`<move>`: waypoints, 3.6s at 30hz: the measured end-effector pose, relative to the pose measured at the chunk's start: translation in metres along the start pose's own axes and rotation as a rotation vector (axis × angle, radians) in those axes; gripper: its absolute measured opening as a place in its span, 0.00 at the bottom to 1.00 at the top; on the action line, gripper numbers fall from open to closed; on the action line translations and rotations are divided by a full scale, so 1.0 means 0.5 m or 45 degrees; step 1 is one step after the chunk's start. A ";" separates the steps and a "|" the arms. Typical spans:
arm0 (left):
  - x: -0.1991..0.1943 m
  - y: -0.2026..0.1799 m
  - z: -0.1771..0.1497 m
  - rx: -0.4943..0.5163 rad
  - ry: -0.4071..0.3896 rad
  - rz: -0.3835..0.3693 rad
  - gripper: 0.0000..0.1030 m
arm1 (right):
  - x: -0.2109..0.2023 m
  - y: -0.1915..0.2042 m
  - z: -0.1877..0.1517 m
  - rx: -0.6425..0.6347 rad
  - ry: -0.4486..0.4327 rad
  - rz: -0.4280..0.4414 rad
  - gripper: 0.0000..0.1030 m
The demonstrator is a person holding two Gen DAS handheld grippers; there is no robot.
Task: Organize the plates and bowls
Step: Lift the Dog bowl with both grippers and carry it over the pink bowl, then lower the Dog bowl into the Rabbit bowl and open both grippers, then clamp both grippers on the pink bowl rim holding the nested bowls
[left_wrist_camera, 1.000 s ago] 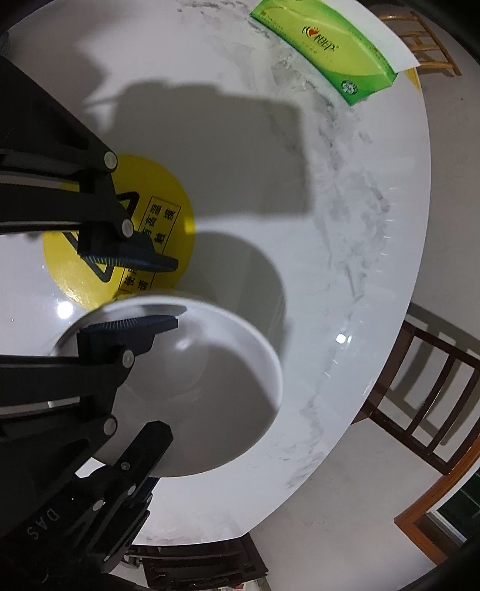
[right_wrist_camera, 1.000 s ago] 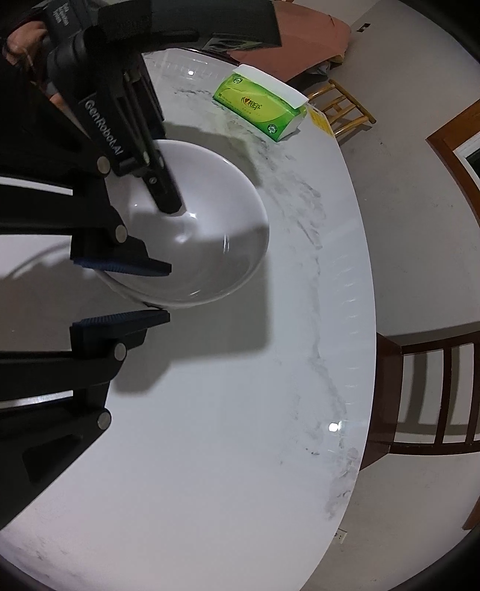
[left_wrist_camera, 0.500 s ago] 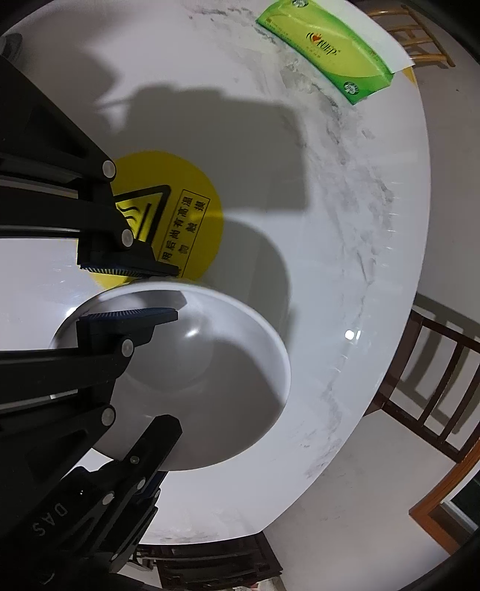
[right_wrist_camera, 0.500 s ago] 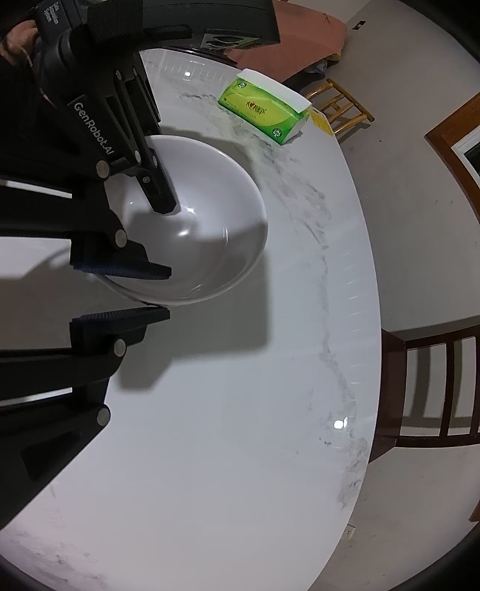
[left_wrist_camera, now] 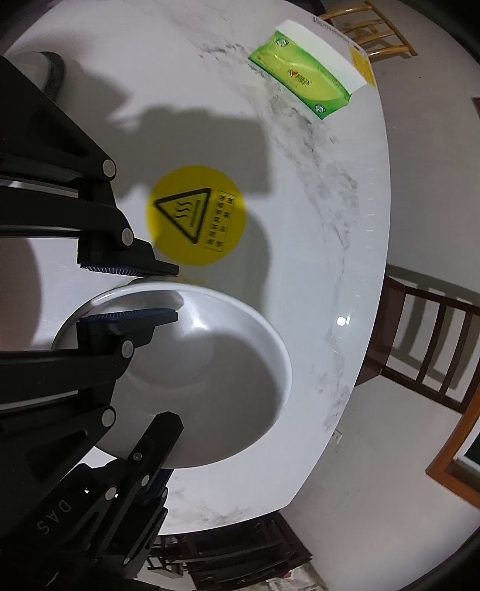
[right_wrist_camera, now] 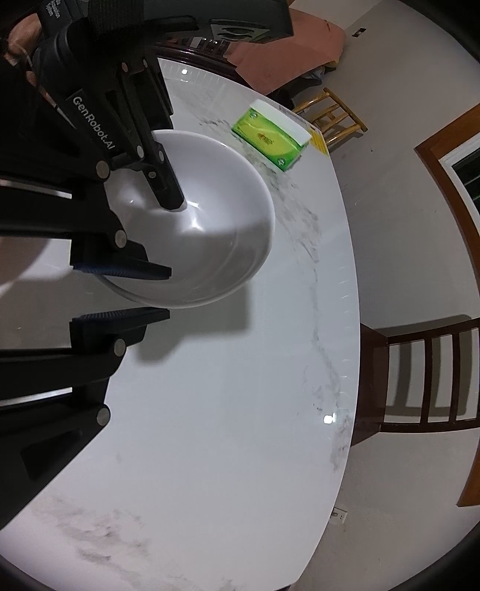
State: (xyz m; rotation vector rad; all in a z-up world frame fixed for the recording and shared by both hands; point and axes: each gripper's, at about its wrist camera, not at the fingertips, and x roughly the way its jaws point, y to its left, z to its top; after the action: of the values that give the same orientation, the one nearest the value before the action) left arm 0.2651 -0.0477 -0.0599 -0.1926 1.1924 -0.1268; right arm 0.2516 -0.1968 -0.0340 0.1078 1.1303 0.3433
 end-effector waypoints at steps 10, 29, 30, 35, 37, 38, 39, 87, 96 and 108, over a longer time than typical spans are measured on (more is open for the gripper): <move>-0.115 -0.036 -0.114 0.071 -0.033 -0.009 0.13 | -0.130 0.038 -0.104 -0.017 -0.036 -0.029 0.15; -0.188 -0.023 -0.330 0.083 0.038 -0.043 0.13 | -0.200 0.095 -0.321 -0.040 0.016 -0.048 0.15; -0.186 -0.022 -0.336 0.084 0.044 -0.042 0.13 | -0.198 0.094 -0.327 -0.035 0.022 -0.045 0.15; -0.173 -0.020 -0.360 0.083 0.070 -0.028 0.13 | -0.183 0.092 -0.352 -0.022 0.055 -0.038 0.15; -0.167 -0.019 -0.369 0.092 0.082 -0.019 0.13 | -0.176 0.090 -0.359 -0.016 0.066 -0.037 0.15; -0.164 -0.019 -0.371 0.094 0.086 -0.017 0.13 | -0.173 0.089 -0.362 -0.013 0.073 -0.036 0.15; -0.160 -0.019 -0.374 0.094 0.094 -0.015 0.13 | -0.170 0.087 -0.363 -0.012 0.077 -0.034 0.15; -0.169 -0.011 -0.374 0.151 0.059 -0.009 0.27 | -0.114 0.071 -0.374 0.018 0.160 -0.028 0.18; -0.198 0.045 -0.379 0.050 0.029 -0.031 0.30 | -0.148 0.067 -0.376 0.039 0.116 -0.015 0.18; -0.195 0.115 -0.407 -0.084 0.063 -0.054 0.33 | -0.183 0.041 -0.398 0.093 0.106 -0.069 0.18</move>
State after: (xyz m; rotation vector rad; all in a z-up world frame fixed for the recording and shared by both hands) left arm 0.0400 0.0111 -0.0561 -0.2737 1.2428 -0.1302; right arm 0.0331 -0.2244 -0.0343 0.1274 1.2260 0.2601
